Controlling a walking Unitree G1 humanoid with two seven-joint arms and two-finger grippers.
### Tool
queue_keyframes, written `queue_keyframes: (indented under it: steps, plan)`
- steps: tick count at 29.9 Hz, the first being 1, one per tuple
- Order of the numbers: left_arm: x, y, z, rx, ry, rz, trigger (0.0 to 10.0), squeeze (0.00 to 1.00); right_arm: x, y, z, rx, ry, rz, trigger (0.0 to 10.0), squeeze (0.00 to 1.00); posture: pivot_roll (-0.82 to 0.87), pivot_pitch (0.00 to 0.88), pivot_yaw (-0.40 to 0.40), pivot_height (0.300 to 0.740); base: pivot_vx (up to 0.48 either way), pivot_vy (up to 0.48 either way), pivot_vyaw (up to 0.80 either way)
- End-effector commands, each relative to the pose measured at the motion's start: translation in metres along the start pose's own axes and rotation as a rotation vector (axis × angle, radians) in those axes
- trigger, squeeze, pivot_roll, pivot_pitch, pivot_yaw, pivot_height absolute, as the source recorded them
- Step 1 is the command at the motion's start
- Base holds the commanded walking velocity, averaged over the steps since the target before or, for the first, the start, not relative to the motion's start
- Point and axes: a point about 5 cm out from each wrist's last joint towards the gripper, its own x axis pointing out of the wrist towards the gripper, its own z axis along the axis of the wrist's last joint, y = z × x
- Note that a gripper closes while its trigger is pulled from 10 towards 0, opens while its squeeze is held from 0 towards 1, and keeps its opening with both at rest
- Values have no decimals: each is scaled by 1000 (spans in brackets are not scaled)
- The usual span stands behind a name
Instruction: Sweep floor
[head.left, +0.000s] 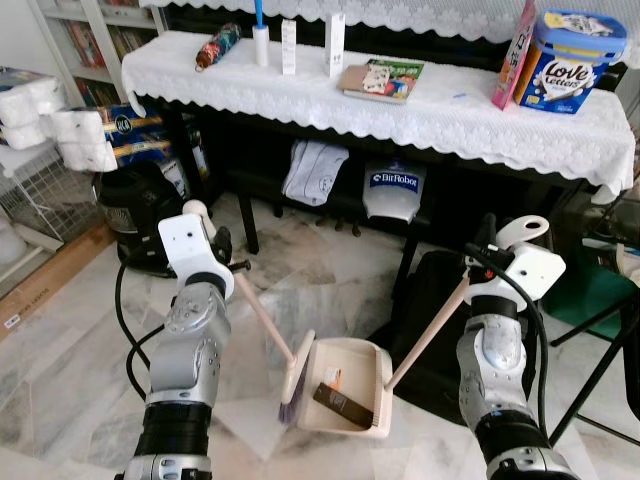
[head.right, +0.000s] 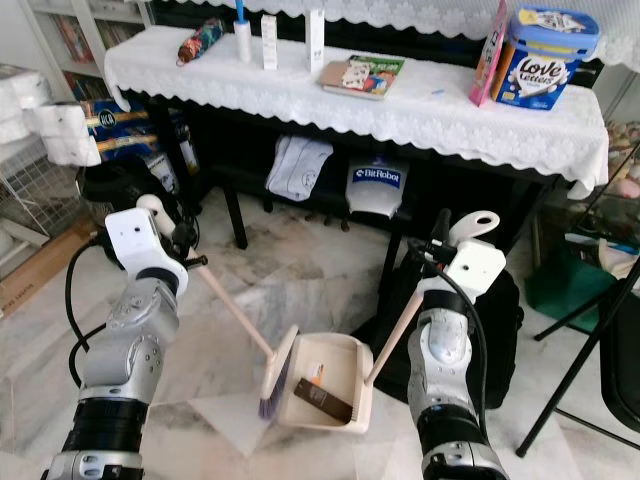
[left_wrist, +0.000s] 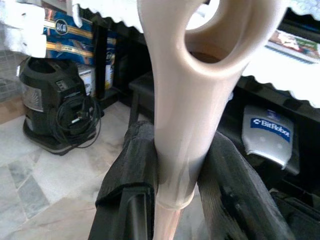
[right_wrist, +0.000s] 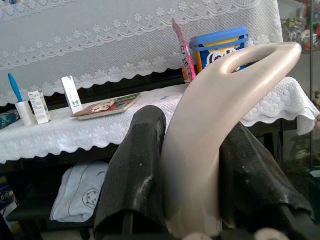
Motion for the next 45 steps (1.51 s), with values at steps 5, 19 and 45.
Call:
queue_keyframes:
  steps: [5, 19, 45]
  plan:
    - [2, -7, 10, -28, -45, -33, 10000, 0, 5, 8, 8, 42, -43, 16, 10000, 0, 47, 15, -16, 740, 0, 0, 0]
    - [5, 9, 11, 175, -192, -45, 10000, 0, -1, 13, 5, 8, -35, 49, 10000, 0, 42, 0, -21, 740, 0, 0, 0]
    - [6, 4, 7, 206, -214, -57, 10000, 0, 1, 14, 4, -8, -22, 39, 10000, 0, 50, 14, -22, 740, 0, 0, 770]
